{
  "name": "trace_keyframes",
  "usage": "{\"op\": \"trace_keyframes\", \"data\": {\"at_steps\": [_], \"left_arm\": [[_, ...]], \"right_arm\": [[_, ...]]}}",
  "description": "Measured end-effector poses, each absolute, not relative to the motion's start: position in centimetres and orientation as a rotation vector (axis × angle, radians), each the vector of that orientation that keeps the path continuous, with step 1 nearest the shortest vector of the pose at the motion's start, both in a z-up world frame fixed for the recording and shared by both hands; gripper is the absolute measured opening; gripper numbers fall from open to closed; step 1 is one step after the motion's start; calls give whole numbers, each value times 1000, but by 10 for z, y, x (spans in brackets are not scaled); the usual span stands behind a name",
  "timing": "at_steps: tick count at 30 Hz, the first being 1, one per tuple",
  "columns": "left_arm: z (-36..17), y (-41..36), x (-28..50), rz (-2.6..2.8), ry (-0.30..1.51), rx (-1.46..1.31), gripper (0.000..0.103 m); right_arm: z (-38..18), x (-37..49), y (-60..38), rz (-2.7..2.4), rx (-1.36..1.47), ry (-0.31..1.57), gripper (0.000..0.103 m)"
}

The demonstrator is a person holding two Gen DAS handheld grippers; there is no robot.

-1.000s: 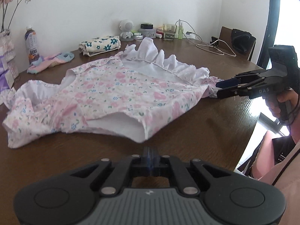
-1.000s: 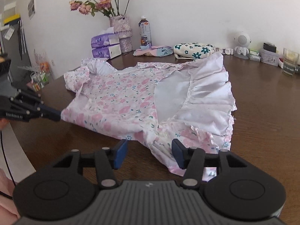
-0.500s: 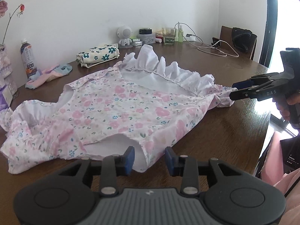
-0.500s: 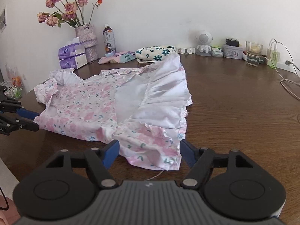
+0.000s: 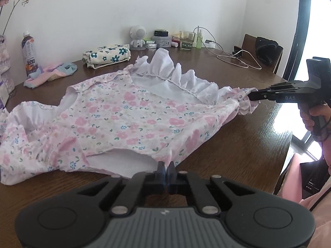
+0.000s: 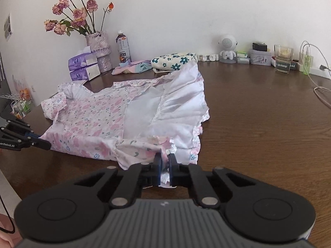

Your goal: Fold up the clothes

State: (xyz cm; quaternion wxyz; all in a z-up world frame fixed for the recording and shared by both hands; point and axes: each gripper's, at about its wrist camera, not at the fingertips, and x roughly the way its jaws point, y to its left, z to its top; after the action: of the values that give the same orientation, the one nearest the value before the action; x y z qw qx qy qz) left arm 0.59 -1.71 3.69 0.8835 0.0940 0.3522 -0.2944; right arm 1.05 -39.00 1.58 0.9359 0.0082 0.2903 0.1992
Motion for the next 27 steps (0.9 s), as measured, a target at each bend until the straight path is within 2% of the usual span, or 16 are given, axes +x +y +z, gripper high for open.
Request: {"op": "trace_keyframes", "data": {"at_steps": [5,10,13,14,15,16,17,22,24,25,26,27], "left_arm": [[29,-19,0,-642,764,236,0],[20,-13,7,-643,805,224,2],[21,-9,5,-619,798,242,16],[22,-5,3,-605,790,243,26],[23,-1,1,-594,778,231,32],[26,3,-1,-586,764,214,42],[30,7,-3,-583,745,191,44],[51,3,7,-611,671,137,43],[55,-8,18,-644,669,140,39],[56,-14,24,-672,671,140,35],[55,-21,31,-707,683,143,23],[54,-27,37,-727,700,156,16]], "right_arm": [[33,7,-383,415,-113,555,6],[15,12,-379,413,-150,642,6],[14,8,-379,408,-161,649,14],[15,7,-382,399,-155,644,26],[17,5,-386,391,-143,635,39],[20,2,-391,382,-121,619,41],[23,0,-396,379,-93,604,41],[40,1,-396,450,11,545,41],[39,13,-379,482,-14,563,41],[39,18,-371,497,-26,571,41],[38,24,-363,513,-39,580,41],[38,29,-355,529,-52,589,41]]}}
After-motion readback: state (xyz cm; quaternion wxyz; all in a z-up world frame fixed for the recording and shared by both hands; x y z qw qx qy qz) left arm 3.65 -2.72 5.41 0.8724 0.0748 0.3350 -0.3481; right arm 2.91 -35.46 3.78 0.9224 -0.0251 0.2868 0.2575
